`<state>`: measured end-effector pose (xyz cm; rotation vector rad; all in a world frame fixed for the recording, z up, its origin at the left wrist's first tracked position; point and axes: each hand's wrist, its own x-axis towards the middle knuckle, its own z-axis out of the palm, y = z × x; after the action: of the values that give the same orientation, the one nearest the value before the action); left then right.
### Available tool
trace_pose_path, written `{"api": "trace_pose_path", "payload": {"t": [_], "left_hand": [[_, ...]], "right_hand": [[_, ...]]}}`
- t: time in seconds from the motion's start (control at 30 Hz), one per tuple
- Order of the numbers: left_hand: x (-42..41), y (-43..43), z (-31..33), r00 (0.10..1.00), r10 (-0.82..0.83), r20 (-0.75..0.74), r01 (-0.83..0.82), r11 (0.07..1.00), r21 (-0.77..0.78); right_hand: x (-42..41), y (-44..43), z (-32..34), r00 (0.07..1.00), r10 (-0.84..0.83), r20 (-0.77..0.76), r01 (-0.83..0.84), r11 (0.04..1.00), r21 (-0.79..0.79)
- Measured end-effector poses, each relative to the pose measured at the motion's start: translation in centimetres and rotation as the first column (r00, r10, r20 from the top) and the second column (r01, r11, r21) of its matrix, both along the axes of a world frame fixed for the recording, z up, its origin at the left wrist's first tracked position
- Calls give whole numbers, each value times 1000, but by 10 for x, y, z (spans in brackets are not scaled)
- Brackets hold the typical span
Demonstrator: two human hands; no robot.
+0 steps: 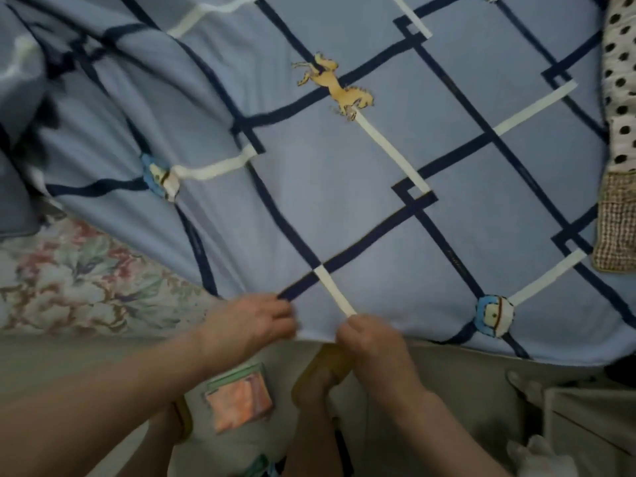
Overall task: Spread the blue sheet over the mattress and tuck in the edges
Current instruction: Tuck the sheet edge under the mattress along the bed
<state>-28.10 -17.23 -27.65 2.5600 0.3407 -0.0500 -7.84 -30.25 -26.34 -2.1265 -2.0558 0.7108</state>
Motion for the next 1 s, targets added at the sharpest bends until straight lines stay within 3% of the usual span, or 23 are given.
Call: {"api": "trace_pose_path", "payload": {"t": [0.13,0.23,0.4,0.53,0.63,0.77,0.87,1.0], "left_hand": [[-13,-29,-12,988,117,-104,-123,991,-54],[6,-33,-17,993,91,-70,-90,996,20],[-34,-39,6,993,119,-15,-117,989,92],[-97,-5,9,946,316,76,-325,932,161],[-148,39,5,908,415,64,-419,885,205],[-184,108,-6,884,465,35,-454,841,295],[-190,151,-22,923,382,54,-377,862,340],[-188,168,-43,935,333,120,-354,879,320]], "right_hand": [[-16,-8,-6,999,1,42,2,998,-66],[-13,-6,-11,990,-19,137,30,997,-74],[-53,-1,10,999,-24,-25,23,1000,-18],[-119,43,24,986,7,-167,8,996,89],[-179,91,24,981,22,-190,4,991,136],[-228,153,9,995,-50,-85,57,995,87],[-241,184,-7,982,-182,52,181,983,17],[-249,189,-18,958,-280,69,280,960,8]]}}
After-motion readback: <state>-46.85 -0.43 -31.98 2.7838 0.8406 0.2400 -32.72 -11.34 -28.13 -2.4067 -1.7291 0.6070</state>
